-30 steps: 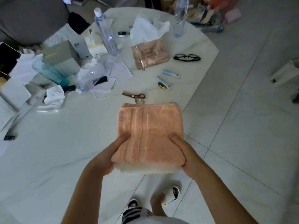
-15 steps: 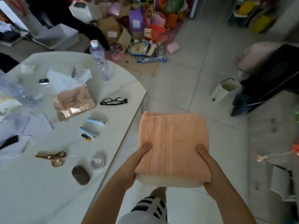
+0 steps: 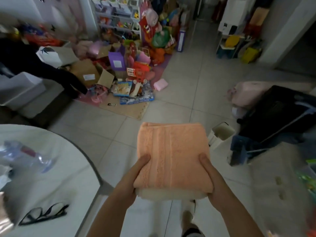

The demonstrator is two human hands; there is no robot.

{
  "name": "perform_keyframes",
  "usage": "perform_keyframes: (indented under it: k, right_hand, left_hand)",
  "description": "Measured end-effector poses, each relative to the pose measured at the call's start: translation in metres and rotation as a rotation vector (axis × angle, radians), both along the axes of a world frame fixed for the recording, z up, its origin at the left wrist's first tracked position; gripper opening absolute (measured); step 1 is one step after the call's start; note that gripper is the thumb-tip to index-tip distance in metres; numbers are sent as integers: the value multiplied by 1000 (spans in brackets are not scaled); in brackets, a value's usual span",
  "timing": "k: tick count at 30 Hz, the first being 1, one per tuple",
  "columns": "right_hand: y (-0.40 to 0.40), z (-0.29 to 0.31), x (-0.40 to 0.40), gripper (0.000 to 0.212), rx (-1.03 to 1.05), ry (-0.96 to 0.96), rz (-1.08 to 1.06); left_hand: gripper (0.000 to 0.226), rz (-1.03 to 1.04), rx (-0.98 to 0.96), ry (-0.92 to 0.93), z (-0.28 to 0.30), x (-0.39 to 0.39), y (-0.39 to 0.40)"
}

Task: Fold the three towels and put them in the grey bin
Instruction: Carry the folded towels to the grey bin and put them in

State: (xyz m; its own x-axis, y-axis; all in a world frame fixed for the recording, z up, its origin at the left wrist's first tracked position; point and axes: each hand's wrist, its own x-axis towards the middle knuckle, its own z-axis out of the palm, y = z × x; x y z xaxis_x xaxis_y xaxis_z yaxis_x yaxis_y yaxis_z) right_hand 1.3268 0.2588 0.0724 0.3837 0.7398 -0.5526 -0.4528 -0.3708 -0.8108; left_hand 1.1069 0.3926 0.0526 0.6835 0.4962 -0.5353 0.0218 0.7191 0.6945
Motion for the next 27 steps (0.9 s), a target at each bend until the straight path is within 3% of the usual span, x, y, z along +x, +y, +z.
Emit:
perform_keyframes:
  k: [8,12,18,27]
  right_hand:
    - [212,1,161,49,4,5,205]
    - [312,9,201,54,-32,58,306]
    - [484,-6,208,54,0,44,526]
    - [746,-10,155,36,20,134,671]
  left_hand:
    - [69,262,-13,16,1,145,152]
    - [66,363,-6,-15,6,175,220]
    - [60,557,-16,31,-10,181,349]
    - [61,718,-71,4,5,132,577]
